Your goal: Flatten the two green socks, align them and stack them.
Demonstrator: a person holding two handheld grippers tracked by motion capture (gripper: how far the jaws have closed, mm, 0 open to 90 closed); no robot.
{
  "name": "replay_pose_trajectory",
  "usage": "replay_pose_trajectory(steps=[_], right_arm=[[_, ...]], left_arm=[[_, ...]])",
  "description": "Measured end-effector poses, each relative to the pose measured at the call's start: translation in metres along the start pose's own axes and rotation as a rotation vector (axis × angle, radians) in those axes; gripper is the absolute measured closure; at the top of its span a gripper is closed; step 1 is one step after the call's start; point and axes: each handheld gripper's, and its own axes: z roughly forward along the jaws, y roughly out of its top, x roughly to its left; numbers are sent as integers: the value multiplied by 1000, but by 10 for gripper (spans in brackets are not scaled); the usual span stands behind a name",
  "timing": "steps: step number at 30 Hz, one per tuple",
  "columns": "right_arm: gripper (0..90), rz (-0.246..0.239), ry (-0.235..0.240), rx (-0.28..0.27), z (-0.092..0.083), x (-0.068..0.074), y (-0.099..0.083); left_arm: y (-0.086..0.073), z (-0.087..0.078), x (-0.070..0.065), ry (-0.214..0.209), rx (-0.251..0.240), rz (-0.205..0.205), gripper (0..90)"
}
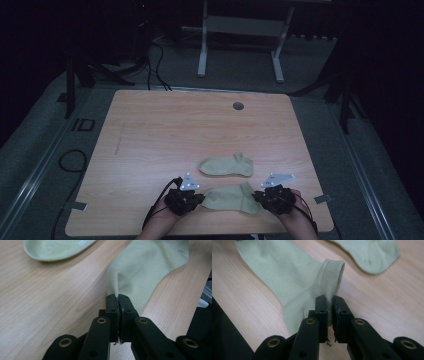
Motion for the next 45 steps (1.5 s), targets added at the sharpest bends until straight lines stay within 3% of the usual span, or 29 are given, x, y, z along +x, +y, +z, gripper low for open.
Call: replay_pose_trajectory(steps=[11, 15, 20, 28, 33, 35, 45], right_arm=[[833, -20, -8, -69, -9, -9, 34], [833, -23, -13, -72, -8, -13, 41], [833, -37, -32, -75, -9, -24, 64], [833, -18, -35, -69, -6, -44, 89], [833, -4, -56, -32, 8, -57, 100], [832, 7, -59, -16, 13, -62, 101], [832, 56, -49, 46, 44, -77, 93]], left_arm=[[17, -22, 17, 24, -49, -30, 873], [25, -27, 22, 34, -56, -30, 873], [40, -32, 34, 47, -62, -35, 873], [62, -35, 57, 70, -71, -58, 873], [72, -26, 68, 59, -59, -80, 873], [76, -15, 73, 63, -31, -88, 873], [69, 20, 89, 43, 36, -143, 872]])
